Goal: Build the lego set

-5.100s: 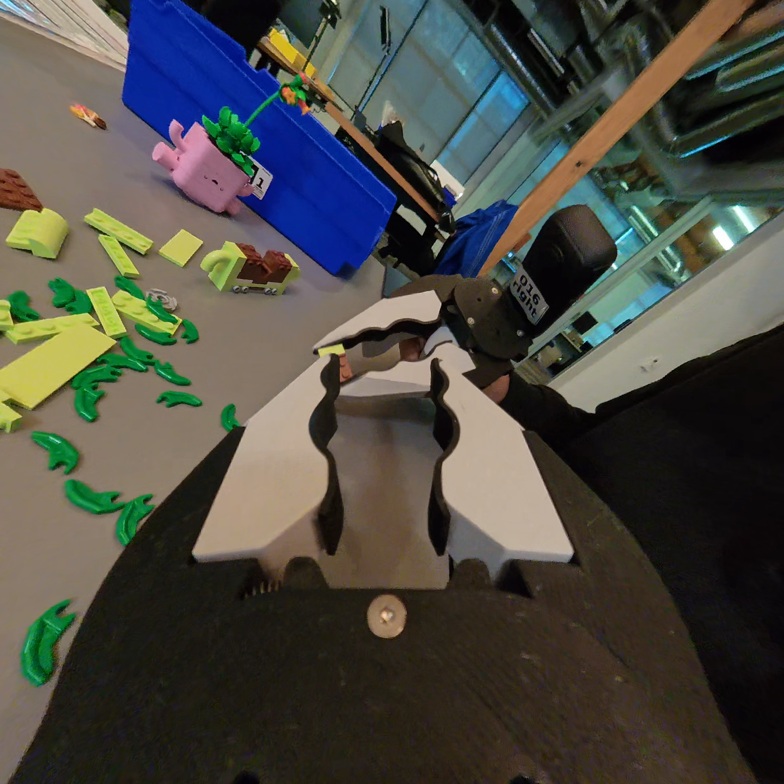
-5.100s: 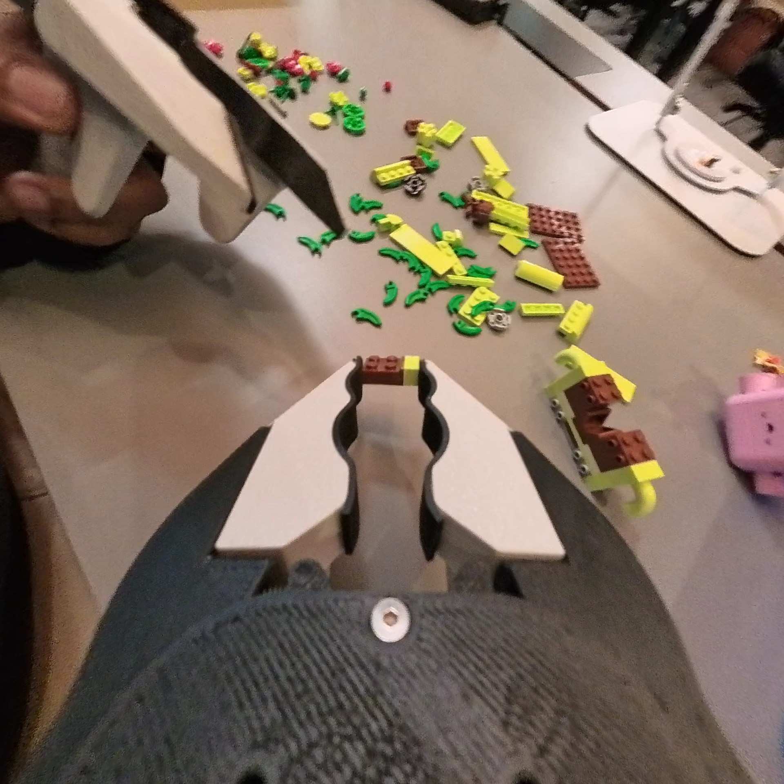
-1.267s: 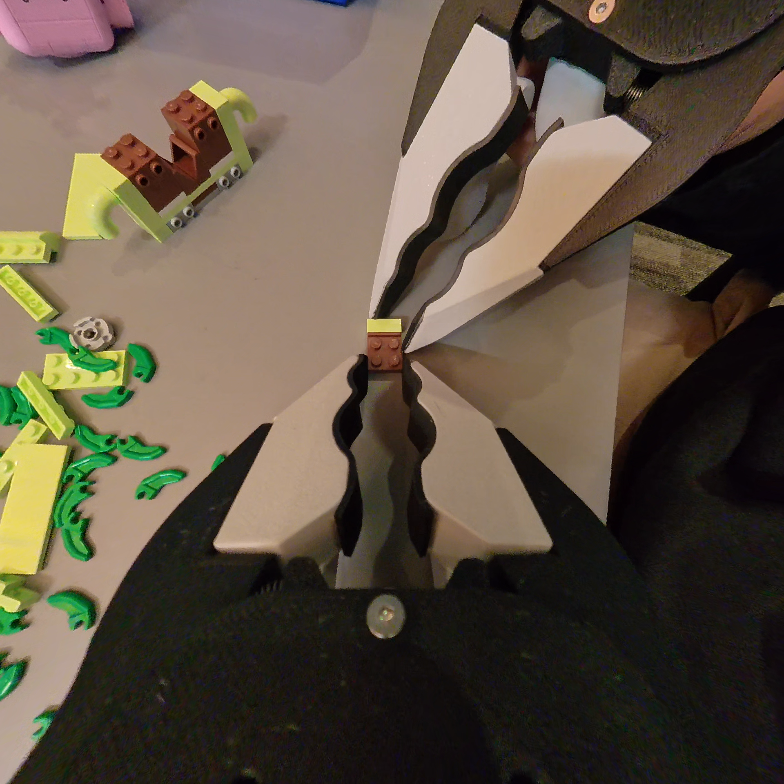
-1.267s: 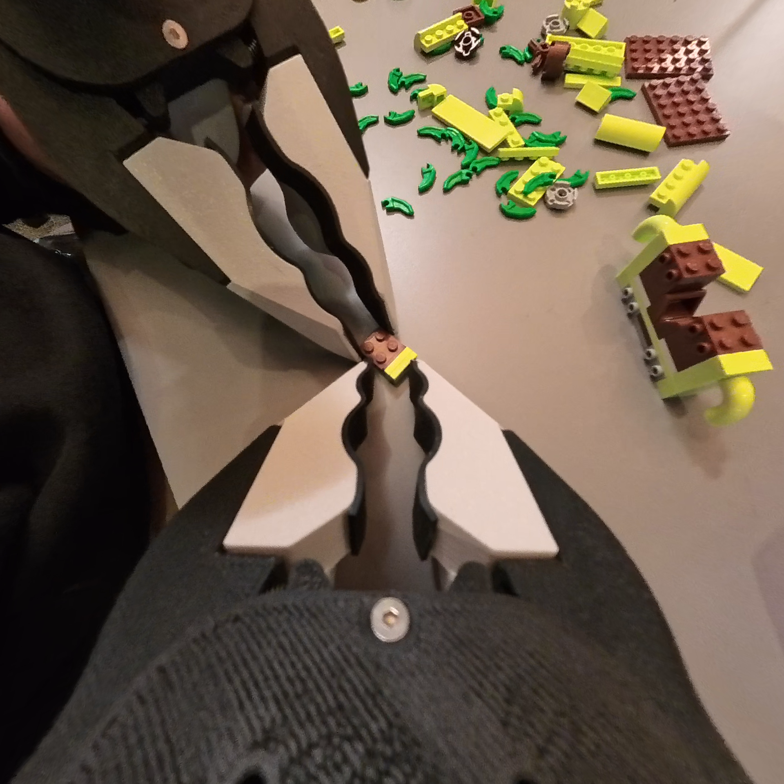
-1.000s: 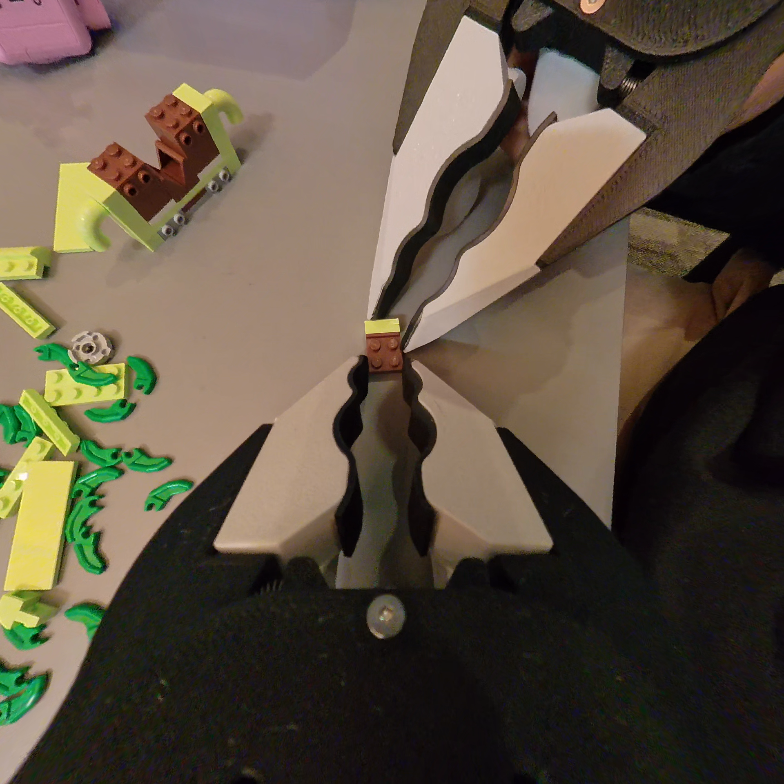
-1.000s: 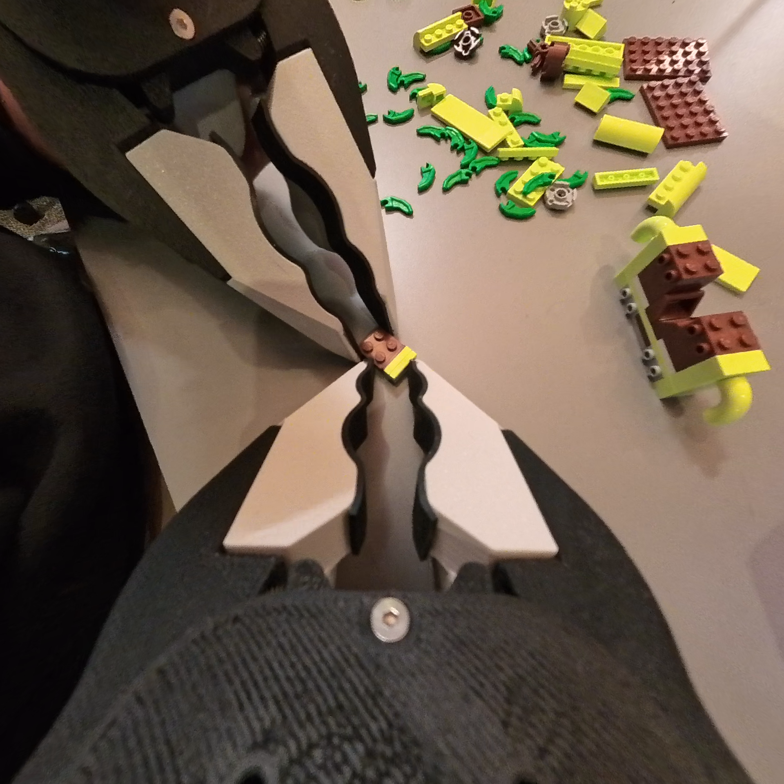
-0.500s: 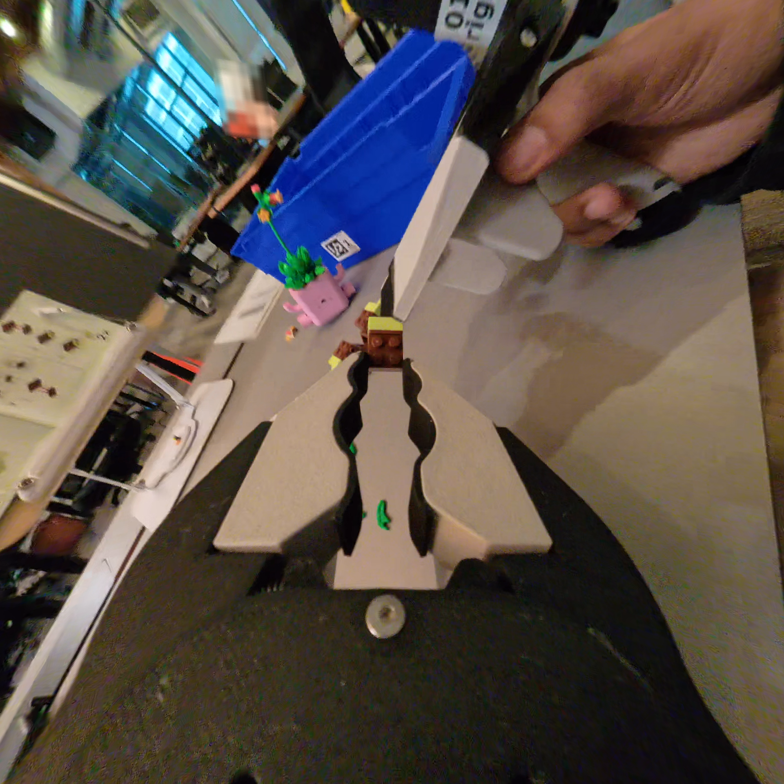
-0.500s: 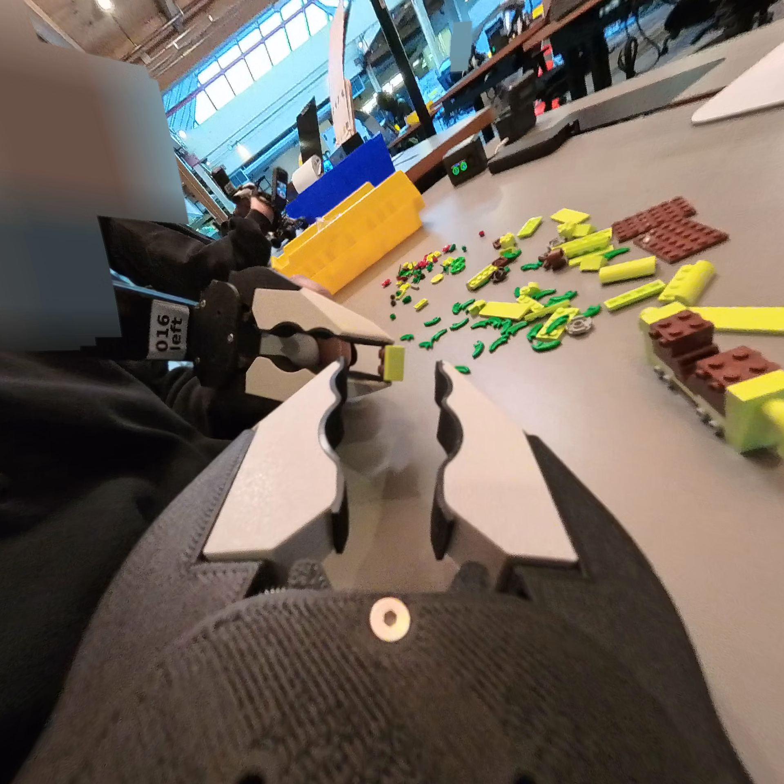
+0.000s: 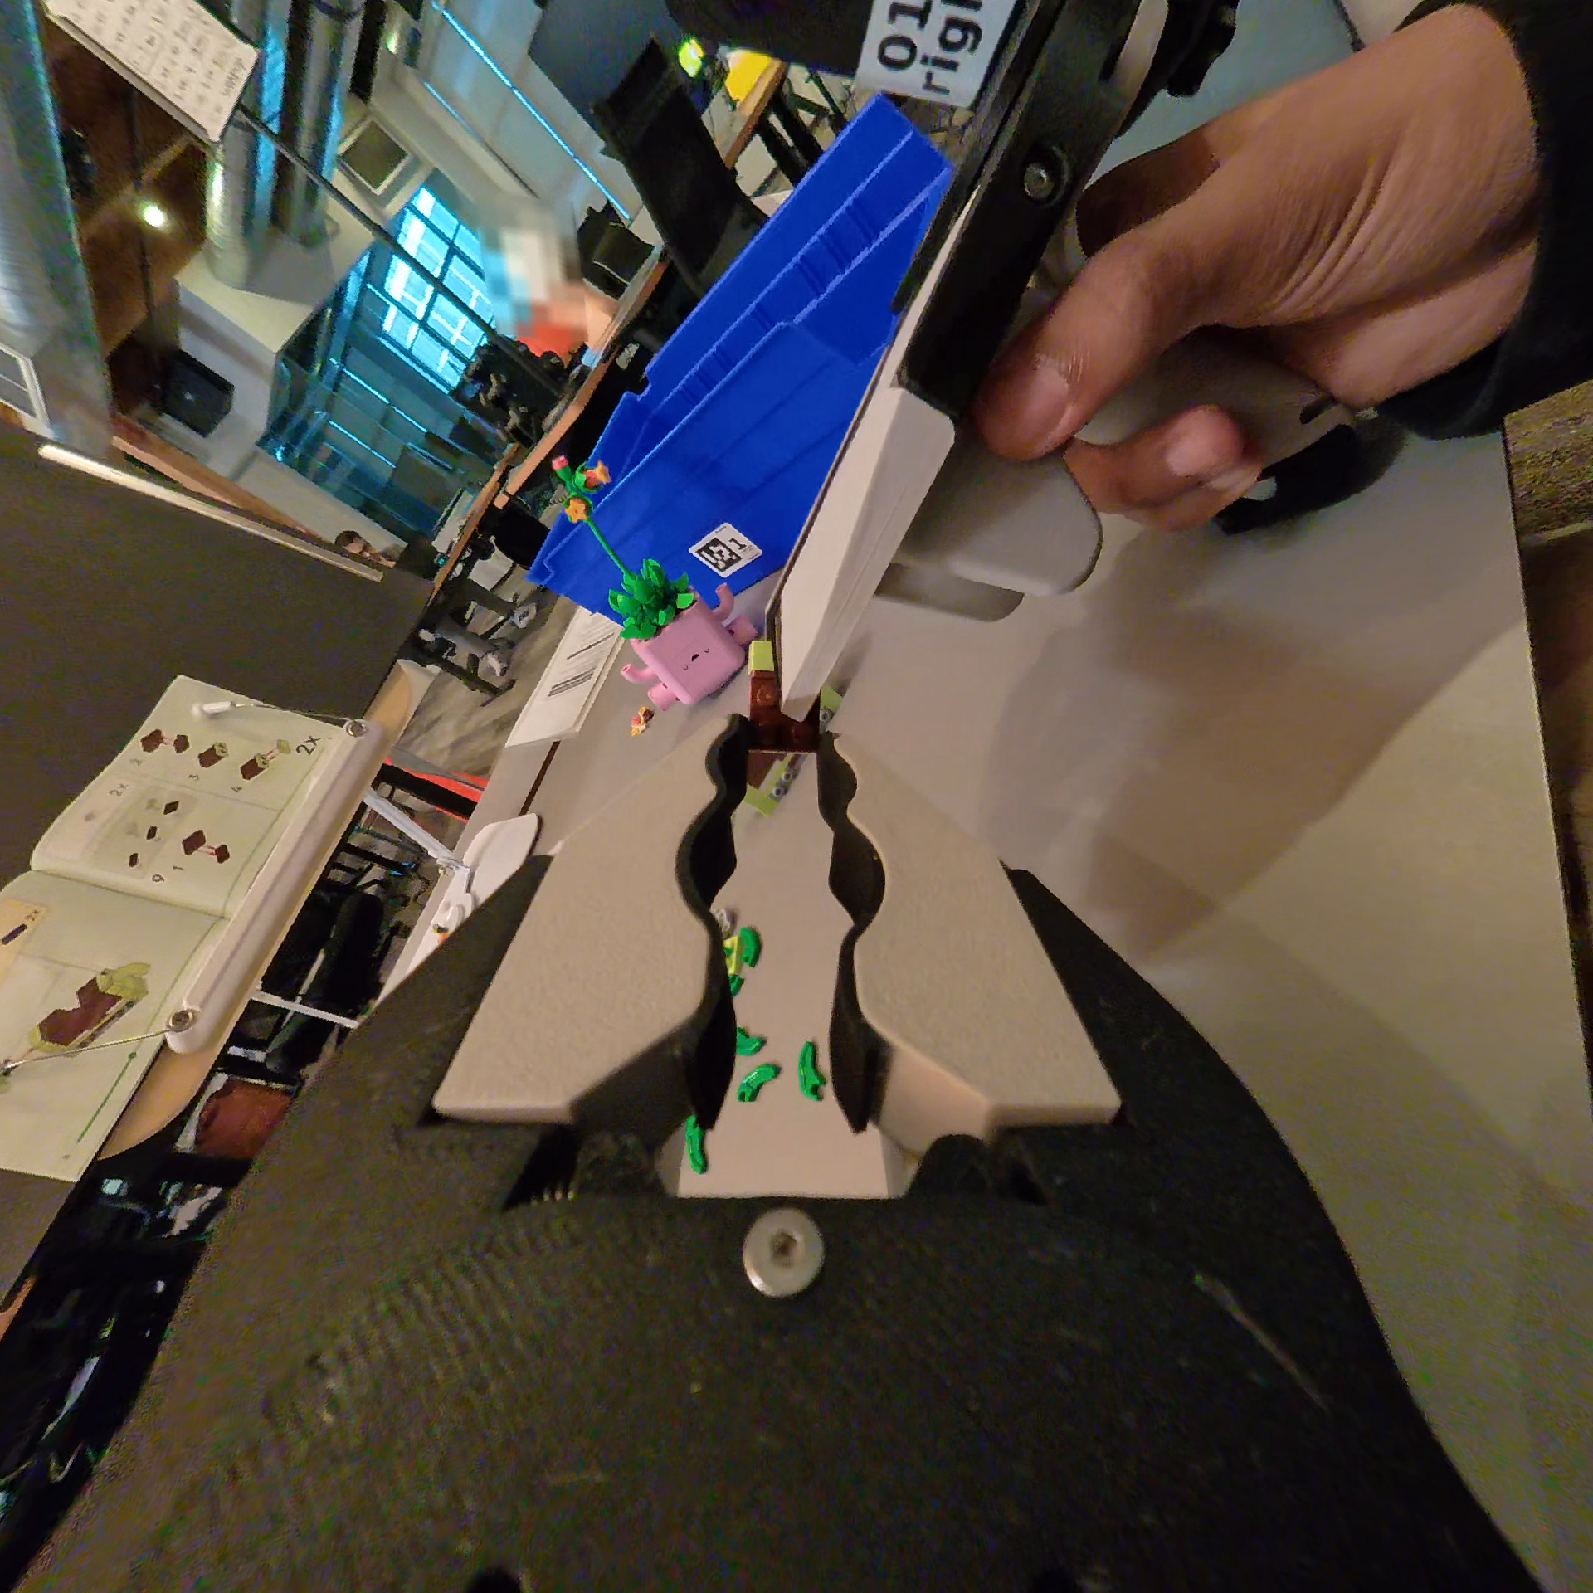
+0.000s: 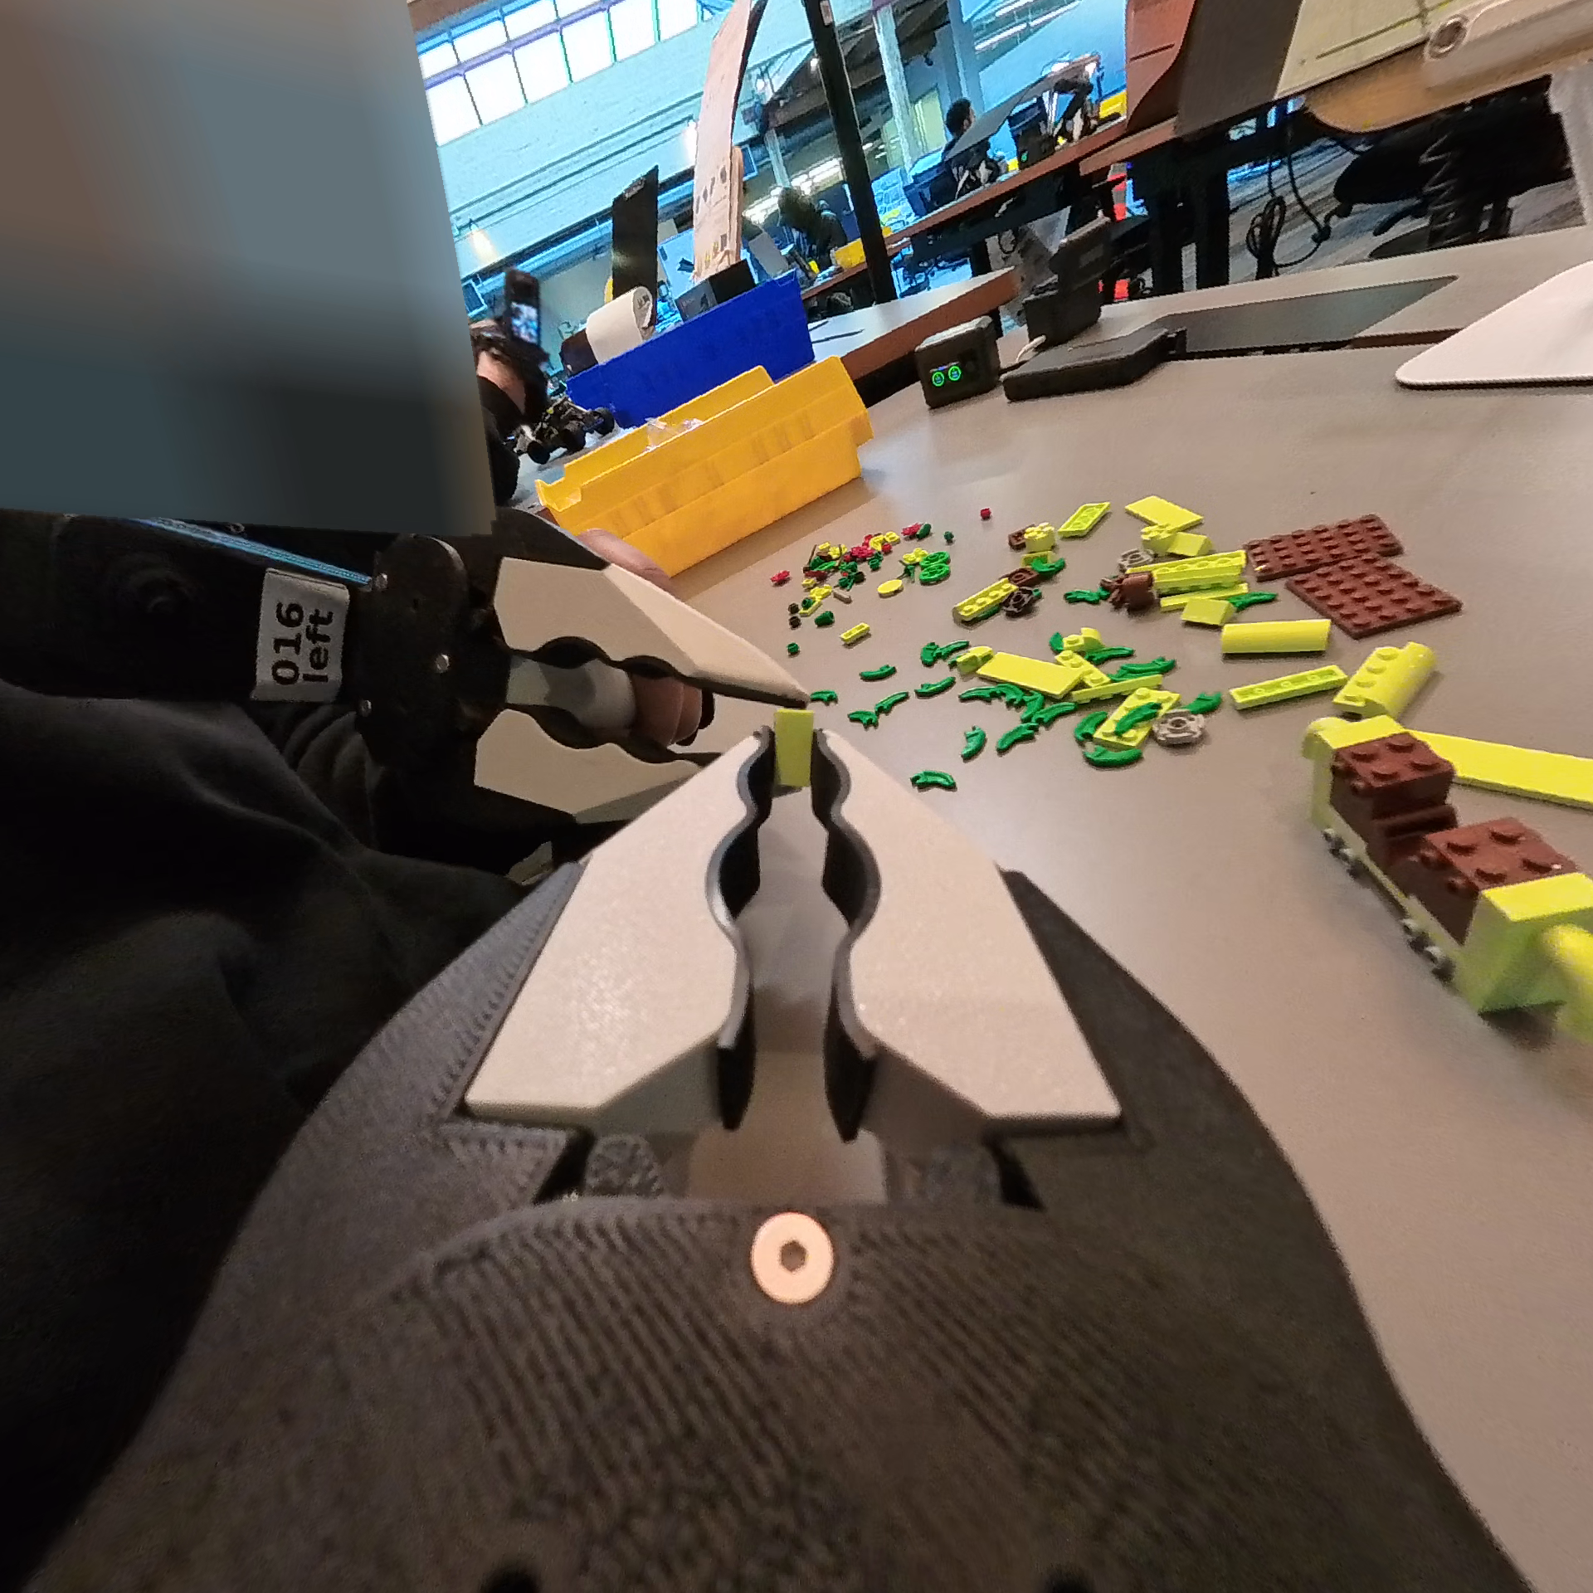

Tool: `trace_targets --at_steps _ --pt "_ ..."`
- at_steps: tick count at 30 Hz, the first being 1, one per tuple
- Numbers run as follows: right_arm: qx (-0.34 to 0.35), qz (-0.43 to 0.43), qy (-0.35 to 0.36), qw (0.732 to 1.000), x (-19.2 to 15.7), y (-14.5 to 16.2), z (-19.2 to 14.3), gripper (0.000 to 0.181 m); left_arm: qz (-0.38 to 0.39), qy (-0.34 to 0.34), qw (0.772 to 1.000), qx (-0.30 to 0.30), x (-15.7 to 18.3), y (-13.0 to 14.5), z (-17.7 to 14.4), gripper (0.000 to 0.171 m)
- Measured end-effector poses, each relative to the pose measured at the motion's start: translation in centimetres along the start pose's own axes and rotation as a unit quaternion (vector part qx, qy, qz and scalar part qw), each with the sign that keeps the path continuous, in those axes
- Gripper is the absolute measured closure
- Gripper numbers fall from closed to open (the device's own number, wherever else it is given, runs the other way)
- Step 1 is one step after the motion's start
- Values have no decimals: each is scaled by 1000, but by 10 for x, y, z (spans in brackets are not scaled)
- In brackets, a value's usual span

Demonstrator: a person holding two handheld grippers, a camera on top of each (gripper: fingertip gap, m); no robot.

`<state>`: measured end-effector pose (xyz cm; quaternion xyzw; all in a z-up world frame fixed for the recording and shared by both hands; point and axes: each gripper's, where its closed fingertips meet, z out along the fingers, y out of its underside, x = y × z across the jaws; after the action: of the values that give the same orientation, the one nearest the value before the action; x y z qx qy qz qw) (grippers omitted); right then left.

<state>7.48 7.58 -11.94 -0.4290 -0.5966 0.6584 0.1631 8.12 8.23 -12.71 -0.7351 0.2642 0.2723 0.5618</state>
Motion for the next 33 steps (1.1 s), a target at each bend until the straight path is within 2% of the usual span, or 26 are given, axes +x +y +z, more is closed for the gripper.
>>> trace_targets --at_steps 11,14,15,16,17,18,20,22,24,25,33 --pt "-14 -2 2 1000 2 3 0 176 -21 11 1000 -8 2 2 1 159" --pt "-17 -3 17 1000 7 3 2 174 -49 27 998 -15 1 7 5 158" --pt "-19 -18 31 999 10 3 2 168 -61 38 997 -19 1 9 6 158" --pt "-19 -40 48 998 14 2 1 147 -71 49 996 -26 1 12 6 158" --pt "-19 -63 65 996 18 1 -1 137 -82 63 994 -37 2 16 7 158" --pt "-22 -80 81 993 22 1 -4 135 -95 78 991 -53 4 23 8 158" --pt "-20 -93 107 990 30 -1 -8 132 -132 123 979 -99 12 42 11 158" --pt "-14 -90 114 989 32 -3 -10 133 -186 191 951 -155 27 62 12 158" --pt "-15 -85 118 989 34 -3 -10 134 -235 250 921 -187 41 72 11 158" --pt "-16 -84 118 989 34 -3 -10 135 -248 263 912 -194 44 76 10 158" --pt "-10 -60 117 991 39 -4 -11 143 -269 278 904 -184 42 81 13 157"
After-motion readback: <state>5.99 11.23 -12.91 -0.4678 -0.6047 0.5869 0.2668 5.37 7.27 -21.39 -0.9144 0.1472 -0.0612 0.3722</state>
